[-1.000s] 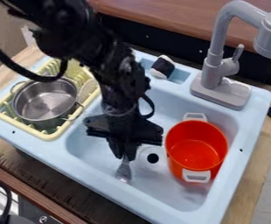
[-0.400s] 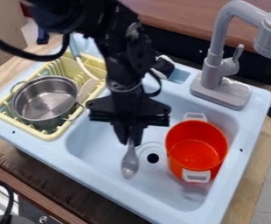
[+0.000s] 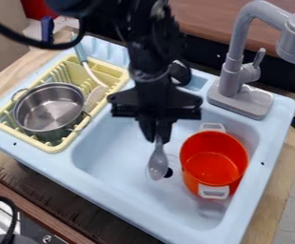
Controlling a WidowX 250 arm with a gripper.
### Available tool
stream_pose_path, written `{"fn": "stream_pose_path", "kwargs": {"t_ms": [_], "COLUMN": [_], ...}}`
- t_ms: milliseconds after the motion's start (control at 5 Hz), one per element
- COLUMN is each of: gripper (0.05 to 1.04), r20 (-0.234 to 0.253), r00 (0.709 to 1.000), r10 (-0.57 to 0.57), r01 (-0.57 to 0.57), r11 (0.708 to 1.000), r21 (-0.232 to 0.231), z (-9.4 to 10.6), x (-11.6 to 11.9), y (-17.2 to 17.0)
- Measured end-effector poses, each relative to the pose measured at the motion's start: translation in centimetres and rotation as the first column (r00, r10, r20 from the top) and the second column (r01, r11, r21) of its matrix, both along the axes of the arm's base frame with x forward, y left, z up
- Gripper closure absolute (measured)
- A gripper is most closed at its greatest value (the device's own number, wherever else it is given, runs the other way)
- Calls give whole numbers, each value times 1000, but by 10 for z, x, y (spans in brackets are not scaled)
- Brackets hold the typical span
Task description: Put the gray spoon into the pot
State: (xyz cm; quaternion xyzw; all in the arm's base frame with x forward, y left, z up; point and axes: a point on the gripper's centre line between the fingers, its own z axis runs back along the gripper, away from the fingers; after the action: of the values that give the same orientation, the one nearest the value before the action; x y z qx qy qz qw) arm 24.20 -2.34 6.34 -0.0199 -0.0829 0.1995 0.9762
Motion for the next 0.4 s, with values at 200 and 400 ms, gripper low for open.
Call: {"fn": "stream_pose_path", "kwargs": {"t_ms": [200,400], "gripper": [969,970], "r20": [27,12], "r00": [998,993], "r10": [58,118], "r01": [-58,-117], "r11": [998,991], "r21": [-31,-68], "z": [17,17], "x": [15,30], "y": [-10,-16]}}
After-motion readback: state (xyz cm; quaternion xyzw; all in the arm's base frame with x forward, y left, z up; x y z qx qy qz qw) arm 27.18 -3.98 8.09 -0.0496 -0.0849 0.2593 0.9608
